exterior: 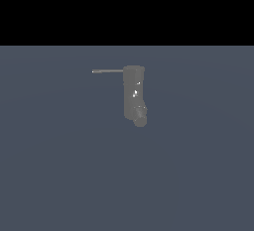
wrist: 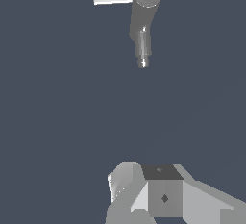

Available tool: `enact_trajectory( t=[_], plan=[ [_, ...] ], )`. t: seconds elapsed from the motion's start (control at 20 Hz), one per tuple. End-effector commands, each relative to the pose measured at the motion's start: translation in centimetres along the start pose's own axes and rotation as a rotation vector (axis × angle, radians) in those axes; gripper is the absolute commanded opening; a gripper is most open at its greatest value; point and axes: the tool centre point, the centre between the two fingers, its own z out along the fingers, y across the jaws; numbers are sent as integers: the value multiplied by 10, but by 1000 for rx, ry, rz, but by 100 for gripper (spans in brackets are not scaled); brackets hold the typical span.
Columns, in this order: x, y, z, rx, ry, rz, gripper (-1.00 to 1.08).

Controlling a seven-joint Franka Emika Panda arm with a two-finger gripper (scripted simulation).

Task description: Turn on the faucet by rotating a designated handle.

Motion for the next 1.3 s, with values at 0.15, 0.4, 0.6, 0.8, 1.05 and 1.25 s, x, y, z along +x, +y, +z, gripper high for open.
enact_trajectory(
  t=[0.15, 0.4, 0.6, 0.8, 1.05, 1.25],
  plan=[
    [9, -13, 11, 1, -1, 56, -100],
    [22, -31, 26, 2, -1, 136, -100],
    [37, -47, 41, 4, -2, 217, -100],
    [55, -64, 57, 6, -2, 300, -100],
    [78, -82, 77, 8, -3, 405, -100],
    [99, -95, 92, 10, -4, 489, -100]
  ],
)
